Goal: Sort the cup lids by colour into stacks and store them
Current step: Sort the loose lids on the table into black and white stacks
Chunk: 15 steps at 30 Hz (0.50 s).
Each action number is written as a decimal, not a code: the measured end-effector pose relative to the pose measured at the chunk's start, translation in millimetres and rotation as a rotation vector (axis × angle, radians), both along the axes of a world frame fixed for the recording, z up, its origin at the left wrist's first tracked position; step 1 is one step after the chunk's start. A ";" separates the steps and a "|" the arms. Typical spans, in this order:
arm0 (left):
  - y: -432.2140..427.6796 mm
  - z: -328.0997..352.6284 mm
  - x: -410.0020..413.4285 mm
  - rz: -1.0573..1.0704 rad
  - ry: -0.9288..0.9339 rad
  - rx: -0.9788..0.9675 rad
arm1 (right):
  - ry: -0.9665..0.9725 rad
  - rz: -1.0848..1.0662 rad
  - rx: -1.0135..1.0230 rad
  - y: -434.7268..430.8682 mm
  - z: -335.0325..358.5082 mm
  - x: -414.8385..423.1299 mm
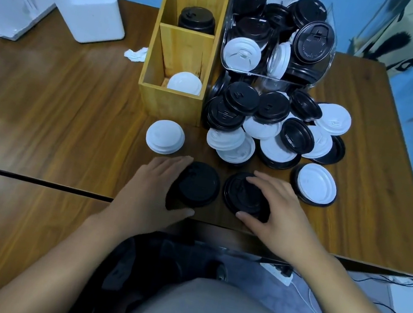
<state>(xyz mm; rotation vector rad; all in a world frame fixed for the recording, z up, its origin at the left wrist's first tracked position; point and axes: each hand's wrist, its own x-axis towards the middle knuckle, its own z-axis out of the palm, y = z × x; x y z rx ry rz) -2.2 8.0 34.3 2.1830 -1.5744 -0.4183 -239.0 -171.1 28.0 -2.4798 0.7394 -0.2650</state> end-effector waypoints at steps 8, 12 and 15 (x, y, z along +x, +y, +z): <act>-15.3 -7.8 -26.6 0.154 -0.079 -0.034 | -0.060 -0.074 0.088 -1.5 3.3 -1.7; -10.5 -8.1 -11.9 0.103 0.043 -0.037 | -0.135 -0.121 0.147 3.4 9.8 1.6; -10.0 -9.3 -1.0 0.044 0.054 -0.046 | -0.179 -0.066 0.153 10.1 16.2 7.9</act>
